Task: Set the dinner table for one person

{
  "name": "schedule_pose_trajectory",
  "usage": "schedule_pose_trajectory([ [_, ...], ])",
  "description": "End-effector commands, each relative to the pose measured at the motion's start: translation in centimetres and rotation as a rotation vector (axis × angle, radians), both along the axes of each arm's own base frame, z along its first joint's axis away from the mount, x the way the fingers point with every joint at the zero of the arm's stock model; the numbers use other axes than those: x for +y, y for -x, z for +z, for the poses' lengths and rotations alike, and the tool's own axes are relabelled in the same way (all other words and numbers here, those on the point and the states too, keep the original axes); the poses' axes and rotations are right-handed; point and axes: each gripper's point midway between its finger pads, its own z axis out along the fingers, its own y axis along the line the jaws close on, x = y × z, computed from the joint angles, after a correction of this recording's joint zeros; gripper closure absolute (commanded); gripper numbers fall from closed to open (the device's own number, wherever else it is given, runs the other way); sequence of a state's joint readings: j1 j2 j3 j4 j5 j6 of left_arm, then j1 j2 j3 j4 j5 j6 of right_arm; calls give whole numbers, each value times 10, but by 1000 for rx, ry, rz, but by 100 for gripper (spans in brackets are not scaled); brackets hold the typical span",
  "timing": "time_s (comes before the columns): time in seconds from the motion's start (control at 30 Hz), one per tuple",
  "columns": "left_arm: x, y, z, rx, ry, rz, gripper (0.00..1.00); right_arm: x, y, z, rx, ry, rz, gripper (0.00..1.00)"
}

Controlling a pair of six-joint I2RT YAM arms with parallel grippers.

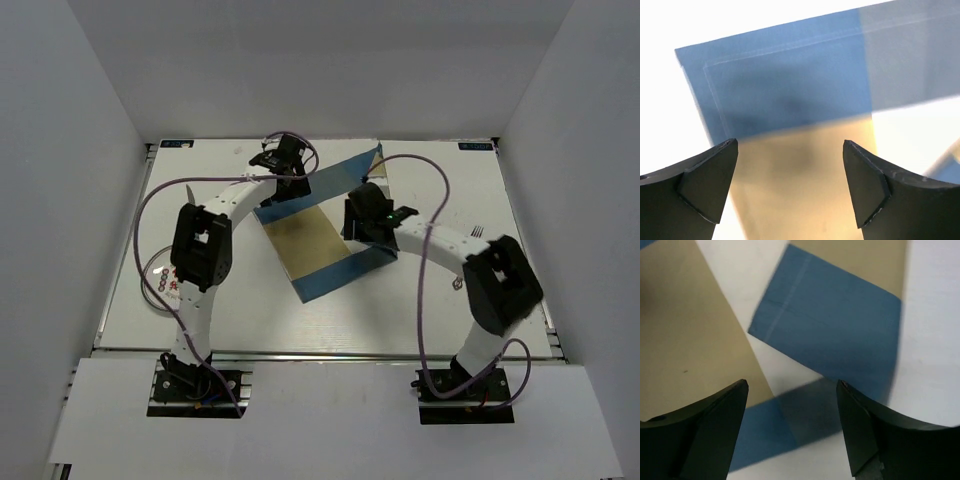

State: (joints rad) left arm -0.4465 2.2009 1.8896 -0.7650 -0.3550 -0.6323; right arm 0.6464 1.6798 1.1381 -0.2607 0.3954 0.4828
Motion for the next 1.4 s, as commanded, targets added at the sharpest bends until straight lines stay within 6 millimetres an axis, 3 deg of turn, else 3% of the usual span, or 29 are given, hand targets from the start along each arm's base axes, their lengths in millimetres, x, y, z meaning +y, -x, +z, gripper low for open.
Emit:
schedule_pose_trajectory([
  [0.0,-2,38,70,-87,102,-40,4,15,-18,-16,44,104,90,27],
  [0.07,-1,52,73,-106,151,-35,4,31,-34,-21,51,116,103,36],
  [0.1,2,62,92,-144,179,-33,4,34,-35,-24,72,131,106,39],
  [0.13,8,76,74,-116,172,-34,4,37,-38,-27,78,143,101,42],
  [0.17,11,84,75,-115,179,-35,4,41,-39,-40,104,168,101,42],
  [0.2,13,93,88,-140,207,-31,4,47,-45,-33,93,175,93,42],
  [0.23,17,104,78,-120,206,-34,3,50,-46,-35,90,183,88,42],
  [0.4,27,133,92,-154,240,-52,2,51,-49,-51,99,232,45,43],
  [0.5,34,144,88,-146,229,-52,2,48,-46,-61,118,268,21,53],
  [0.67,41,151,78,-127,214,-51,2,46,-43,-67,120,282,1,60],
  [0.73,41,152,74,-113,210,-53,2,47,-42,-65,115,280,0,73],
  [0.93,40,152,69,-102,209,-55,2,48,-45,-53,89,263,-4,81],
  [1.0,40,153,69,-98,207,-58,2,48,-46,-52,88,262,-6,87],
  [1.07,40,153,70,-103,208,-58,2,49,-46,-53,90,263,-2,100],
  [1.2,37,150,72,-110,220,-66,2,53,-48,-38,75,228,-8,100],
  [1.27,26,145,76,-125,264,-94,2,61,-44,-30,84,154,15,100],
  [1.3,19,142,76,-123,286,-111,2,69,-47,-6,36,79,27,100],
  [1.33,2,135,84,-150,356,-164,2,70,-45,2,28,38,27,100],
  [1.37,-12,134,85,-154,394,-204,2,56,-46,5,25,24,0,100],
])
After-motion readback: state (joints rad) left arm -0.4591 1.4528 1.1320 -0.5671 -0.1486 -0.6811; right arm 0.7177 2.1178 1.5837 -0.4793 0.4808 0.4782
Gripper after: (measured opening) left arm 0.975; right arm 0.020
